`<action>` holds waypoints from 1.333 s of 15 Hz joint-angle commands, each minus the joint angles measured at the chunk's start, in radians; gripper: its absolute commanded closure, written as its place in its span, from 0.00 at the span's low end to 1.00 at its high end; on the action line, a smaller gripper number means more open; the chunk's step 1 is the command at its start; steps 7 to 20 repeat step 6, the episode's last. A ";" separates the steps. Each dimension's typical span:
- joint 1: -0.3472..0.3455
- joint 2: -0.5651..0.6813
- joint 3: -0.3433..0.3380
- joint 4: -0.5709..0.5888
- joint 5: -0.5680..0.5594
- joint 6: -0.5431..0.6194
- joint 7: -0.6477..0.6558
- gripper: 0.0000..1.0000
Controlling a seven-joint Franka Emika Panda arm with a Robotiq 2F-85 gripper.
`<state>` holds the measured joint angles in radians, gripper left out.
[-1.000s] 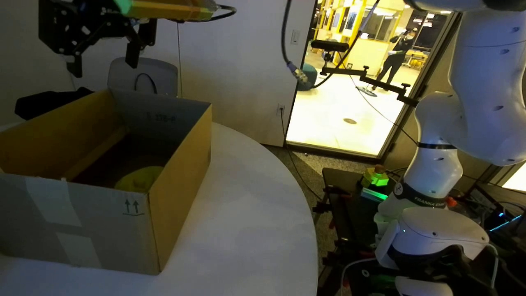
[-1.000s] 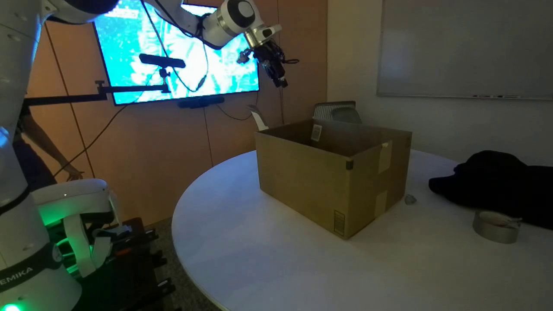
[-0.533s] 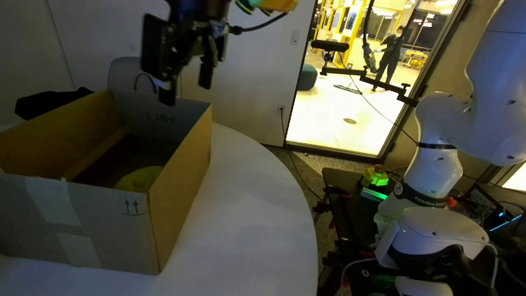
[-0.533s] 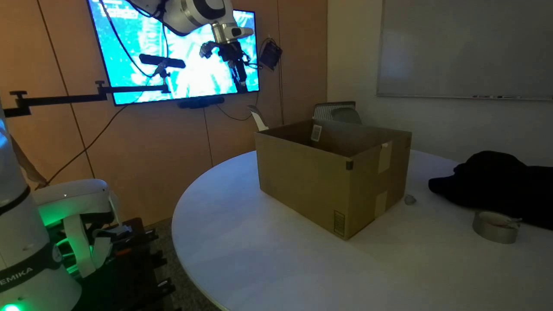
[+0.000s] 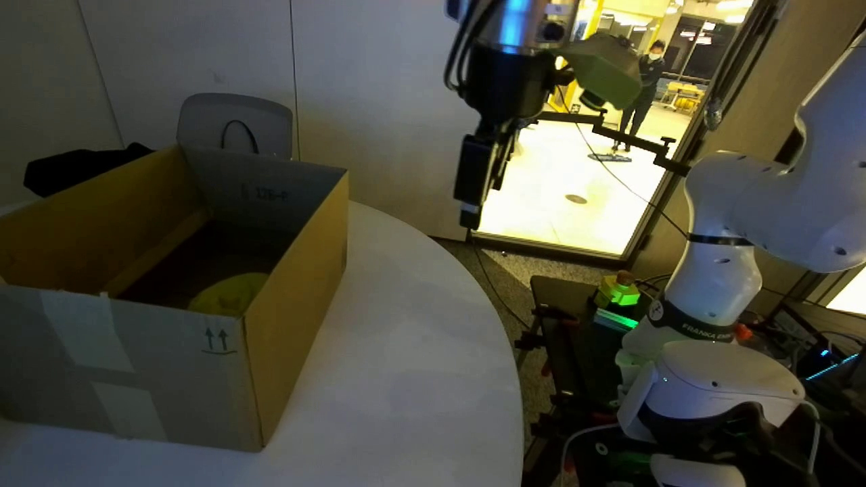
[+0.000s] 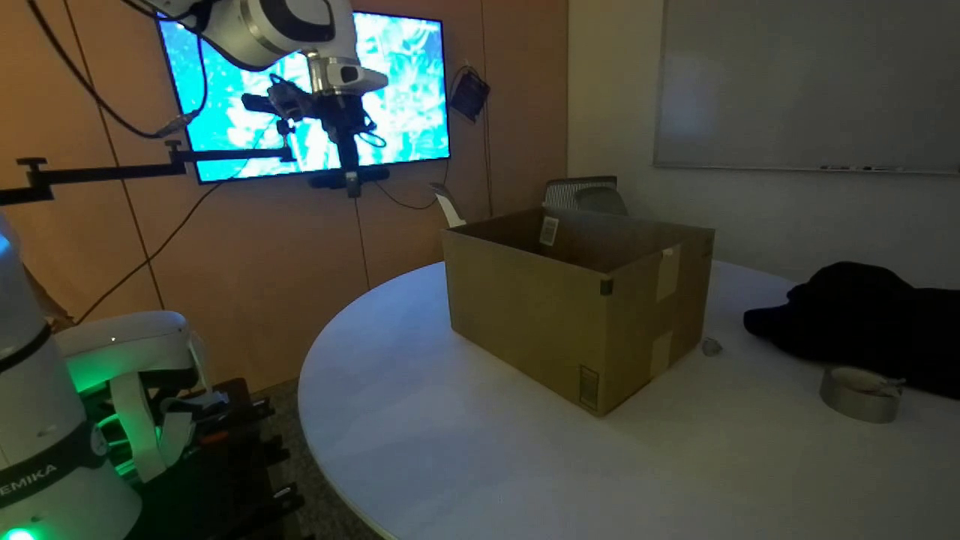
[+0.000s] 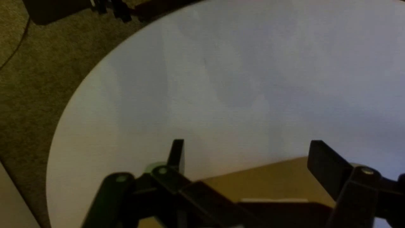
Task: Put the black marker in the yellow fabric, wrap it and put it in the box
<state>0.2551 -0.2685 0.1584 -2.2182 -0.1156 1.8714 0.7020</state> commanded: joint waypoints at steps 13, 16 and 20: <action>-0.058 -0.291 0.051 -0.336 0.035 0.006 -0.038 0.00; -0.058 -0.291 0.051 -0.336 0.035 0.006 -0.038 0.00; -0.058 -0.291 0.051 -0.336 0.035 0.006 -0.038 0.00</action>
